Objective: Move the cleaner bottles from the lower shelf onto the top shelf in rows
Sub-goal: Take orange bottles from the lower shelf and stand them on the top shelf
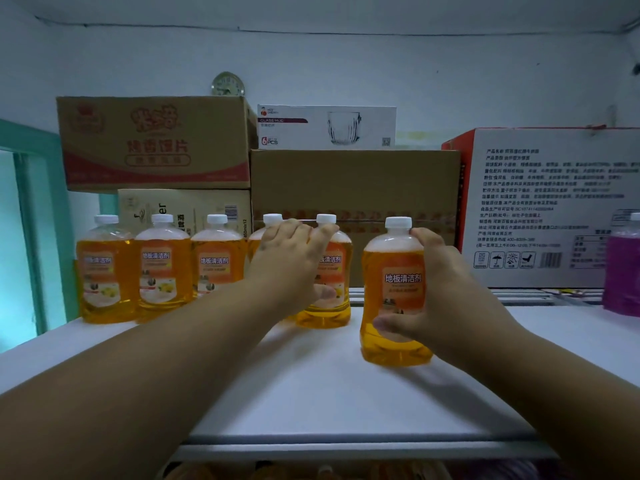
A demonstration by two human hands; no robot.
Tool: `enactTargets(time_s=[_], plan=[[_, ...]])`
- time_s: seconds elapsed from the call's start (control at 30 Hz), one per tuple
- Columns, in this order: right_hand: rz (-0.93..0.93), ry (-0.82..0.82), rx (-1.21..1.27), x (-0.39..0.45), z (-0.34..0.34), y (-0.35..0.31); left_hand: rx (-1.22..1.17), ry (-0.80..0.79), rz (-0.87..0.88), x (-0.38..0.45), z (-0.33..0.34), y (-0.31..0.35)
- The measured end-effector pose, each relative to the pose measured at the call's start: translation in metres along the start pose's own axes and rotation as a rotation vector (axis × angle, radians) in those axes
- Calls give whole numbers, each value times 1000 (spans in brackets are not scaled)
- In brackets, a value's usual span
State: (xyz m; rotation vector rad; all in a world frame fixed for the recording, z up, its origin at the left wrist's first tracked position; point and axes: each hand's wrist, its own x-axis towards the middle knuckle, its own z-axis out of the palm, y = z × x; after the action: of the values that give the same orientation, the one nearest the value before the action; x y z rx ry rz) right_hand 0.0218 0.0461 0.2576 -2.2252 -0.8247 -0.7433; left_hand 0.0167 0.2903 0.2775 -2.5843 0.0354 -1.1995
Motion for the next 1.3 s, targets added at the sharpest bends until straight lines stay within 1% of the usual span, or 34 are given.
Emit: enactTargets(time_s=[0.17,0.27,0.4,0.57,0.73,0.83,1.13,1.23,1.3], plan=[[6,-24,5,8,2,5,11,-87,92,21,4,0],[8,-32,15,12,3,9,13,-137,89,28,7,0],[18,-34,-42,19,6,13,-22,-94,91,26,9,-4],[74,-58,-154,36,10,17,-53,-53,90,24,9,-9],[134,-95,-177,57,18,20,-62,-16,100,19,11,-10],[142,-103,-168,65,24,21,-22,12,93,18,11,-7],[86,-35,-185,70,44,27,51,-17,52,14,7,-4],[81,-40,-199,73,46,27,118,-18,57,11,1,-2],[87,-53,-205,75,46,27,174,10,29,8,-11,1]])
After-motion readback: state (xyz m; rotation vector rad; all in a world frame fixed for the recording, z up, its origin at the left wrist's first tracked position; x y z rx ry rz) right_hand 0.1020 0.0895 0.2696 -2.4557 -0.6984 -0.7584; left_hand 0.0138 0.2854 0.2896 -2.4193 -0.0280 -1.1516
